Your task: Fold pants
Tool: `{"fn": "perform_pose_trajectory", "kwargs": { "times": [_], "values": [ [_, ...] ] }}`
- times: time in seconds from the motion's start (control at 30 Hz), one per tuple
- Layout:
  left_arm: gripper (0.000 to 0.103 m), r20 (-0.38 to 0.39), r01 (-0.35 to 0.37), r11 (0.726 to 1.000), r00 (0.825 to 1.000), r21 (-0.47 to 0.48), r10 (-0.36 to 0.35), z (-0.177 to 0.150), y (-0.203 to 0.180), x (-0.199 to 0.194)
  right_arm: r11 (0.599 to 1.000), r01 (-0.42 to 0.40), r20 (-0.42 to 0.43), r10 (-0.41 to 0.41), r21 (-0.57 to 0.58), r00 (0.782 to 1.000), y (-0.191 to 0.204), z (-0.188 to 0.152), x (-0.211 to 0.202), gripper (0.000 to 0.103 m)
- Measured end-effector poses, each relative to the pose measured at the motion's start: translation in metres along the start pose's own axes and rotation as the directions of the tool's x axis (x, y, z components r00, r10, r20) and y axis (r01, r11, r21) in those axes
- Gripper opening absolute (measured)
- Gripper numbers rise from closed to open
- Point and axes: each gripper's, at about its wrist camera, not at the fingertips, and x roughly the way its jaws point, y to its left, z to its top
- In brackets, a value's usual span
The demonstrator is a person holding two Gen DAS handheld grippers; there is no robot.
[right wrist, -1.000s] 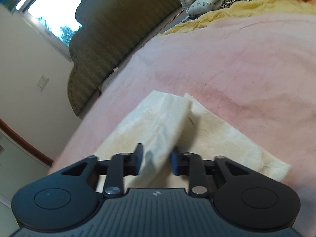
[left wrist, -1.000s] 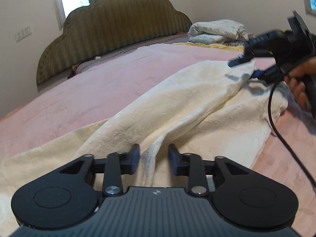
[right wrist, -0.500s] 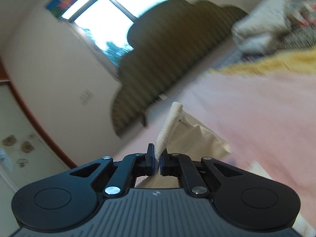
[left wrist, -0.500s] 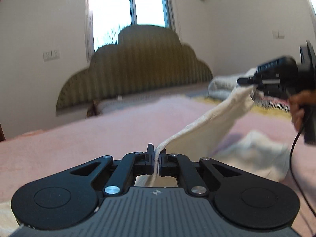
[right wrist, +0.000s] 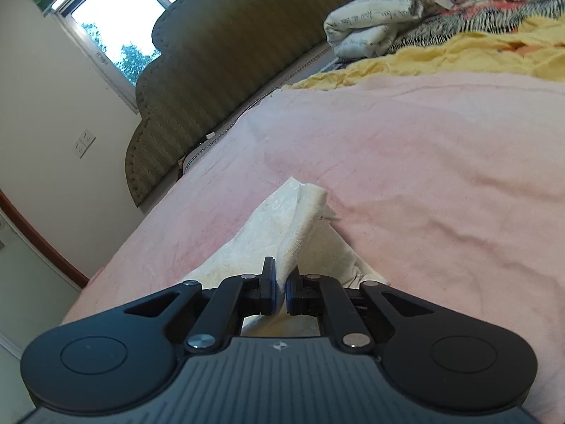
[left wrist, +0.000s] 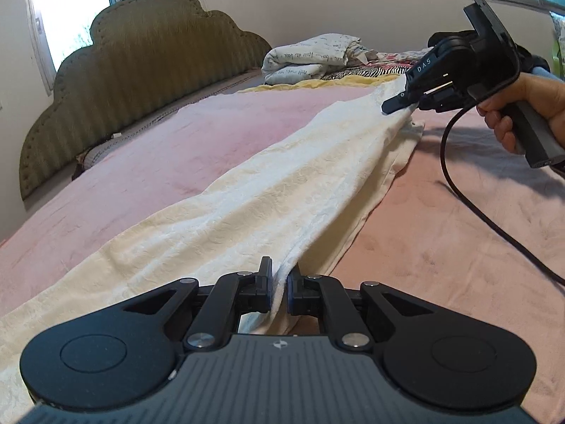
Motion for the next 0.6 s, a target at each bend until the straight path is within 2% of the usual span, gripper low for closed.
{"fn": "perform_pose_trajectory", "kwargs": {
  "times": [0.07, 0.1, 0.13, 0.2, 0.23, 0.27, 0.33, 0.37, 0.4, 0.47, 0.53, 0.57, 0.6],
  "values": [
    [0.010, -0.026, 0.001, 1.000, 1.000, 0.018, -0.001, -0.004, 0.002, 0.006, 1.000, 0.011, -0.009, -0.011, -0.002, 1.000, 0.002, 0.000, 0.004, 0.006],
    [0.012, -0.029, 0.001, 1.000, 1.000, 0.018, -0.001, -0.006, 0.003, 0.007, 0.999, 0.032, -0.028, -0.032, -0.008, 0.999, 0.001, -0.001, 0.007, 0.009],
    [0.020, -0.027, 0.002, 1.000, 1.000, 0.012, -0.002, -0.007, 0.002, 0.004, 0.998, 0.053, -0.057, -0.054, -0.018, 0.997, 0.001, -0.002, 0.011, 0.013],
    [0.021, -0.039, 0.027, 0.999, 0.999, -0.019, -0.027, -0.007, 0.006, -0.005, 0.998, 0.058, -0.068, -0.059, -0.006, 0.996, -0.005, -0.005, 0.006, 0.015],
    [0.026, -0.041, 0.039, 0.999, 0.998, -0.035, -0.041, -0.006, 0.010, -0.008, 0.998, 0.065, -0.032, -0.064, 0.012, 0.997, -0.007, -0.006, -0.005, 0.016],
    [0.035, -0.040, 0.062, 0.997, 0.997, -0.056, -0.064, -0.004, 0.014, -0.013, 0.995, 0.094, 0.018, -0.094, 0.021, 0.995, -0.007, -0.006, -0.015, 0.018],
    [0.051, -0.021, 0.114, 0.988, 0.993, -0.104, -0.117, 0.000, 0.021, -0.025, 0.982, 0.187, 0.146, -0.188, 0.017, 0.971, -0.001, -0.010, -0.040, 0.022],
    [0.059, 0.011, 0.141, 0.981, 0.990, -0.130, -0.141, 0.003, 0.024, -0.032, 0.981, 0.194, 0.181, -0.190, -0.005, 0.965, 0.004, -0.011, -0.048, 0.022],
    [0.062, 0.039, 0.154, 0.976, 0.988, -0.151, -0.150, 0.006, 0.028, -0.037, 0.986, 0.163, 0.184, -0.153, -0.037, 0.971, 0.010, -0.012, -0.051, 0.022],
    [0.074, 0.078, 0.137, 0.973, 0.989, -0.184, -0.125, 0.011, 0.034, -0.040, 0.994, 0.037, 0.107, -0.026, -0.104, 0.994, 0.026, -0.017, -0.042, 0.024],
    [0.078, 0.085, 0.057, 0.978, 0.996, -0.202, -0.040, 0.012, 0.040, -0.037, 0.988, -0.054, -0.012, 0.053, -0.144, 0.999, 0.042, -0.019, -0.020, 0.031],
    [0.078, 0.061, 0.005, 0.979, 0.998, -0.202, 0.007, 0.010, 0.042, -0.032, 0.984, -0.051, -0.065, 0.041, -0.169, 0.997, 0.048, -0.023, -0.007, 0.037],
    [0.078, 0.025, -0.037, 0.979, 0.999, -0.202, 0.043, 0.007, 0.046, -0.026, 0.980, -0.015, -0.096, -0.004, -0.198, 0.995, 0.049, -0.027, 0.004, 0.038]
  ]
}}
